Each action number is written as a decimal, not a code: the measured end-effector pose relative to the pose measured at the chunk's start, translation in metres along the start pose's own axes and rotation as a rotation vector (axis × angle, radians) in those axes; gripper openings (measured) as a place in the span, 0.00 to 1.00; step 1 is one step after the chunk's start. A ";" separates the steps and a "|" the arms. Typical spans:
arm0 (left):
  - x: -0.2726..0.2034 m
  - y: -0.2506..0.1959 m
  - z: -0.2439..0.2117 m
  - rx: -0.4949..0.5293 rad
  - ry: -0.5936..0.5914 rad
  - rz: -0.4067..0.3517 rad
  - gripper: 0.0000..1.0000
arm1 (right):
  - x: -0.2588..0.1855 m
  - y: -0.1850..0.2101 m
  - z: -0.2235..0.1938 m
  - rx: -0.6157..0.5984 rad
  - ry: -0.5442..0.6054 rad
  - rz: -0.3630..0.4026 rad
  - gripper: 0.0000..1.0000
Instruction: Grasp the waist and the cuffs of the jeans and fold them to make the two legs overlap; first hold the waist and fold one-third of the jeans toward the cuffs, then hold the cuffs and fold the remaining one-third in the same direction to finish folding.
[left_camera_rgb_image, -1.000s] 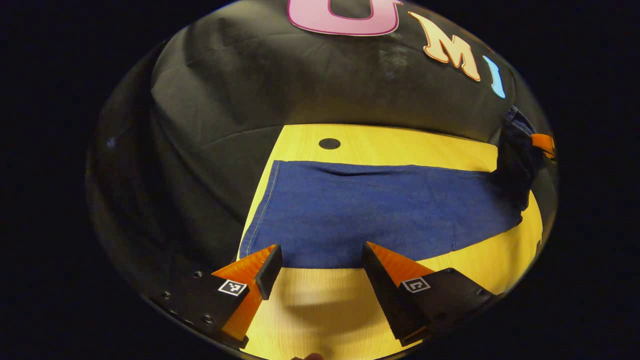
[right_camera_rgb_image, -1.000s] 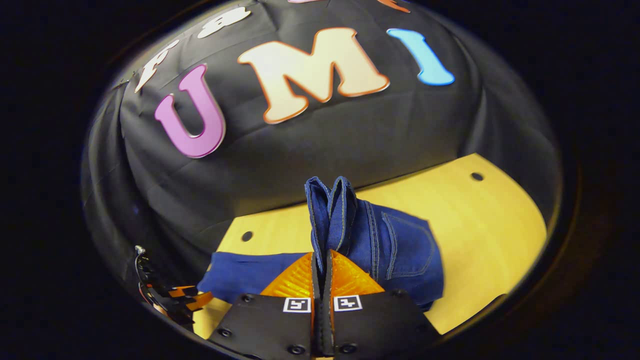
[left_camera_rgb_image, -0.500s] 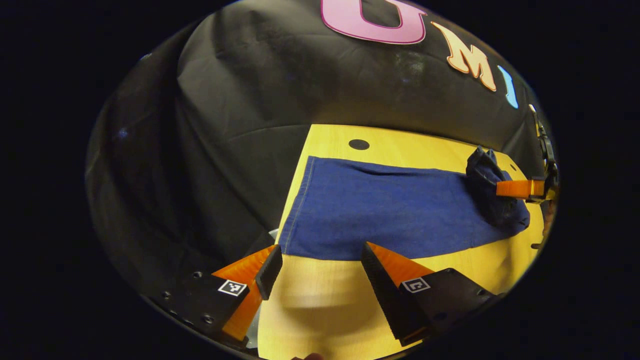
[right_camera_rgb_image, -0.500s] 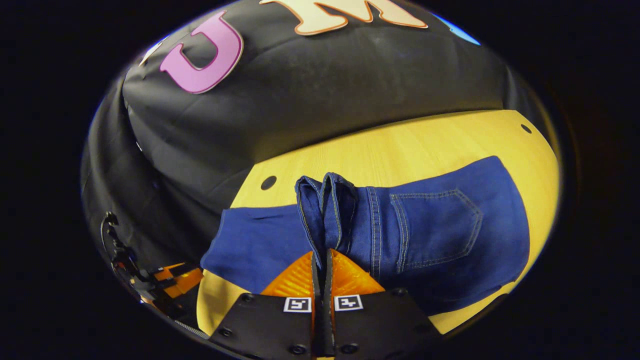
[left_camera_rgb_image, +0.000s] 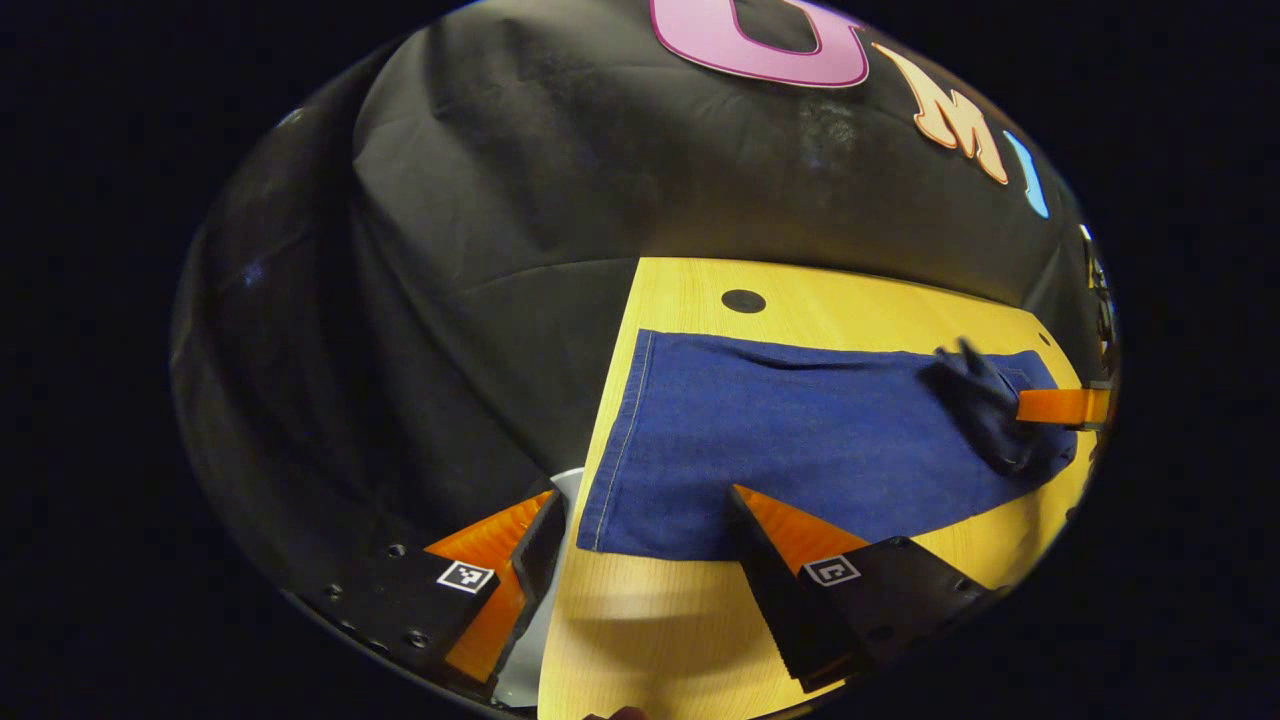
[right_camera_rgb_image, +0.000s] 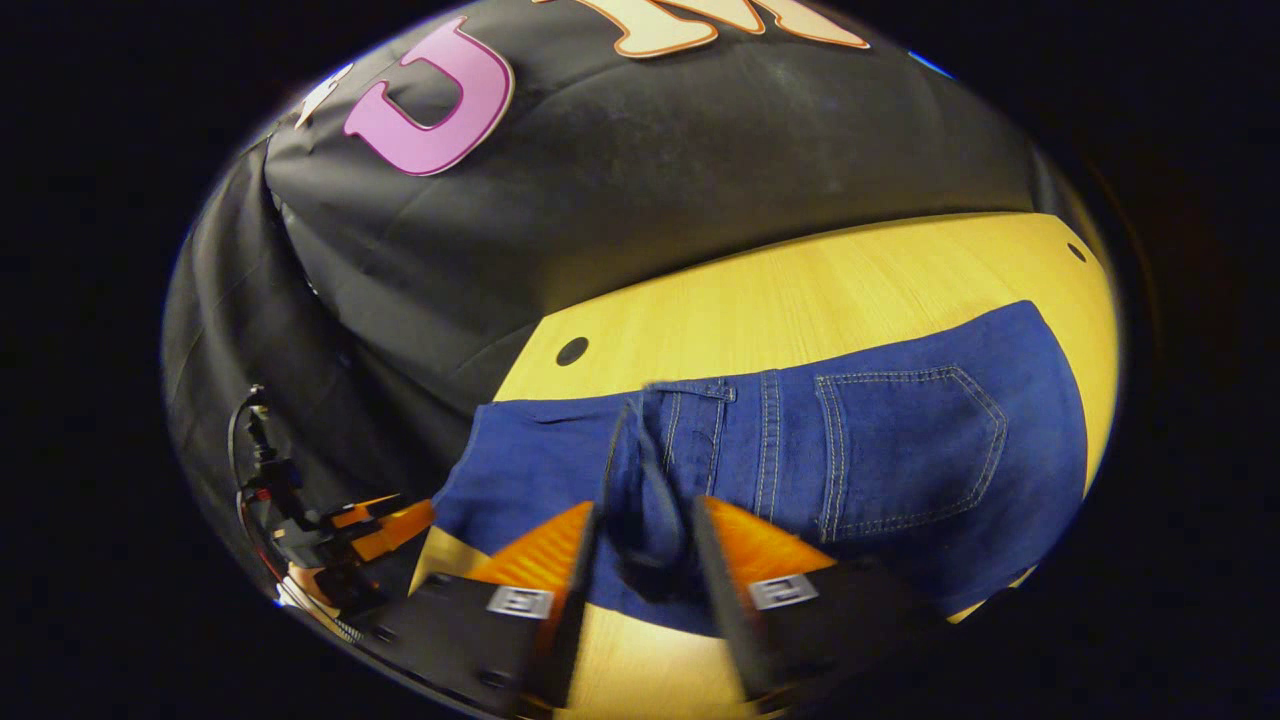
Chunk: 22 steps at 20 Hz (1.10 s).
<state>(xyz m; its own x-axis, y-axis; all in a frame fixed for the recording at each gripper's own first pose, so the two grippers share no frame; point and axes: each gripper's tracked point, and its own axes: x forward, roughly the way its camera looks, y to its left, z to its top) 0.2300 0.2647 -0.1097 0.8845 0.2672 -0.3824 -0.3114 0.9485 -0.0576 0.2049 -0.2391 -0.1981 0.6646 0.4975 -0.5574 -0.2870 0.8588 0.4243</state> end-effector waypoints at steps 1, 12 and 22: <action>0.004 0.000 0.002 0.006 -0.001 0.005 0.96 | -0.005 0.002 0.004 -0.011 -0.025 0.003 0.77; 0.030 -0.005 -0.005 0.001 0.034 -0.003 0.97 | -0.098 -0.069 0.044 0.075 -0.151 -0.153 0.97; 0.037 -0.011 -0.008 -0.014 0.057 -0.006 1.00 | -0.117 -0.089 0.033 0.082 -0.112 -0.212 0.97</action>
<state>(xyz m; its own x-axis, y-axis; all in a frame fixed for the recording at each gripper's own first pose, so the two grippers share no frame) 0.2640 0.2628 -0.1305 0.8654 0.2507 -0.4338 -0.3111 0.9476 -0.0729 0.1753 -0.3783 -0.1471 0.7778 0.2872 -0.5590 -0.0798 0.9274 0.3654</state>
